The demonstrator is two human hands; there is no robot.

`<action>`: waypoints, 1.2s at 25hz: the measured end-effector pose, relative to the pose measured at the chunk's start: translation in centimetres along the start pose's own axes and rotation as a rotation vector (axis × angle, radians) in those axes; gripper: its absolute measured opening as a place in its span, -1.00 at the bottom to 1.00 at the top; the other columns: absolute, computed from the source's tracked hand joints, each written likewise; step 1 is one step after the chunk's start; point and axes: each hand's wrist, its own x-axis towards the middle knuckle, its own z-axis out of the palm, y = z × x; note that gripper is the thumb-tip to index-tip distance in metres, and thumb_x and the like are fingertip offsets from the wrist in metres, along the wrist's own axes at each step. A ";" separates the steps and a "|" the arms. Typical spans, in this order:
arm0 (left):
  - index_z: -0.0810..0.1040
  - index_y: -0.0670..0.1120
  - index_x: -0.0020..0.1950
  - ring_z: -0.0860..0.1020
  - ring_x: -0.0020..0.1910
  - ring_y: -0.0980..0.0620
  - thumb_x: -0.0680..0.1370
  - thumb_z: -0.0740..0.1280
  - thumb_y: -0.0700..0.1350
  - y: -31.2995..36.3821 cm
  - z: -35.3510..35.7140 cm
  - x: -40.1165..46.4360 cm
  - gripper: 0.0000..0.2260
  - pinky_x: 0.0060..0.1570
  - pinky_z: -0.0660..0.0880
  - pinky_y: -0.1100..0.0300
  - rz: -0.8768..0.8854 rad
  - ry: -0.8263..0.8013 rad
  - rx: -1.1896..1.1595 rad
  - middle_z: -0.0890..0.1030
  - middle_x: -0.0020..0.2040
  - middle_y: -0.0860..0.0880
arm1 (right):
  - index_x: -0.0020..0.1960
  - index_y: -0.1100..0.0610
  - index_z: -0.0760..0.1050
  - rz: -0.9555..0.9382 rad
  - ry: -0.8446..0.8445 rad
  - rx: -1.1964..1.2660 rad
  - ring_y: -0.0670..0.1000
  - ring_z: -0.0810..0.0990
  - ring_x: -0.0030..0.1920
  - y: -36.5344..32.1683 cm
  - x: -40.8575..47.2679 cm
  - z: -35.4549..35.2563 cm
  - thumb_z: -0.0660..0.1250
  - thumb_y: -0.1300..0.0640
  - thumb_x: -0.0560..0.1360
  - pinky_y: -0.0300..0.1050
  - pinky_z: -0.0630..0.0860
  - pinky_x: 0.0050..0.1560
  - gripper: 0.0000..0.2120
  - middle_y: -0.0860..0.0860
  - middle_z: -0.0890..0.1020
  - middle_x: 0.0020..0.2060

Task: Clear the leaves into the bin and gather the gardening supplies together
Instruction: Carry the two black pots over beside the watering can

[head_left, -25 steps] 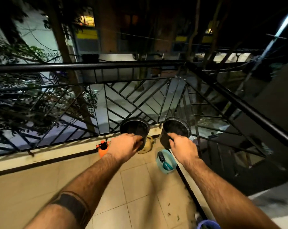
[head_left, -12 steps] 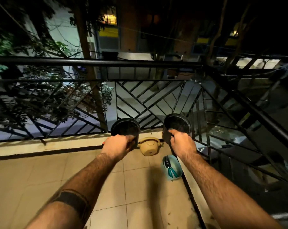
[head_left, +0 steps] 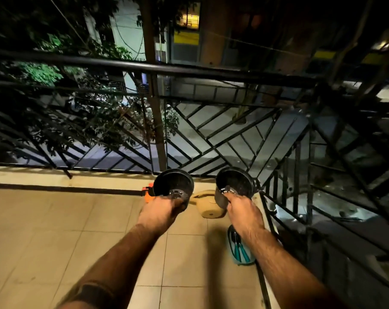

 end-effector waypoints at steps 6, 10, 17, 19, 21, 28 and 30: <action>0.31 0.28 0.47 0.46 0.33 -0.09 0.68 0.08 0.18 -4.7 15.0 6.3 -0.66 0.17 0.51 0.02 -0.007 -0.029 0.069 0.53 0.33 -0.03 | 0.48 -0.13 0.35 -0.061 -0.028 -0.028 0.08 0.59 0.18 2.6 6.9 14.0 0.28 0.23 0.59 0.01 0.56 0.16 -0.49 0.04 0.62 0.19; 0.34 0.30 0.45 0.48 0.29 -0.08 0.68 0.16 0.12 -8.8 26.4 11.0 -0.67 0.10 0.52 0.05 -0.027 -0.005 0.080 0.54 0.28 -0.01 | 0.50 -0.11 0.33 -0.053 -0.026 0.029 0.10 0.56 0.24 3.8 12.1 25.9 0.31 0.20 0.59 0.03 0.53 0.24 -0.47 0.07 0.58 0.26; 0.39 0.25 0.43 0.50 0.21 -0.09 0.68 0.17 0.07 -15.4 48.8 20.1 -0.68 0.03 0.53 0.06 0.023 0.054 0.079 0.58 0.23 -0.01 | 0.45 -0.04 0.42 -0.104 0.031 -0.002 0.11 0.57 0.27 7.2 20.7 49.6 0.24 0.33 0.56 -0.04 0.48 0.22 -0.48 0.07 0.60 0.26; 0.45 0.22 0.40 0.52 0.17 -0.10 0.67 0.18 0.06 -16.8 53.3 21.8 -0.70 0.00 0.49 0.09 0.037 0.057 0.079 0.60 0.19 -0.03 | 0.49 -0.04 0.38 -0.103 0.007 -0.017 0.12 0.56 0.28 8.4 22.7 55.2 0.27 0.33 0.54 -0.04 0.47 0.25 -0.42 0.07 0.58 0.29; 0.50 0.16 0.37 0.53 0.16 -0.11 0.66 0.19 0.08 -17.7 57.4 23.3 -0.71 0.00 0.46 0.12 0.040 0.039 0.068 0.62 0.17 -0.05 | 0.47 0.05 0.44 -0.055 -0.022 0.150 0.23 0.55 0.30 9.6 24.4 60.6 0.23 0.28 0.59 0.08 0.48 0.34 -0.54 0.16 0.57 0.30; 0.58 0.06 0.19 0.58 0.06 -0.15 0.63 0.23 0.07 -19.8 65.0 25.0 -0.78 0.00 0.54 0.04 0.002 -0.052 -0.012 0.63 0.10 -0.08 | 0.37 0.12 0.51 -0.097 -0.038 0.206 0.31 0.55 0.27 12.4 26.3 70.7 0.23 0.13 0.57 0.25 0.49 0.28 -0.62 0.22 0.59 0.26; 0.57 0.07 0.18 0.57 0.07 -0.13 0.63 0.25 0.04 -20.0 66.1 24.6 -0.81 0.02 0.54 0.03 -0.013 -0.100 0.002 0.61 0.11 -0.08 | 0.49 -0.06 0.39 -0.058 -0.102 0.077 0.16 0.54 0.27 12.2 25.8 71.0 0.28 0.18 0.51 0.05 0.50 0.25 -0.45 0.07 0.55 0.33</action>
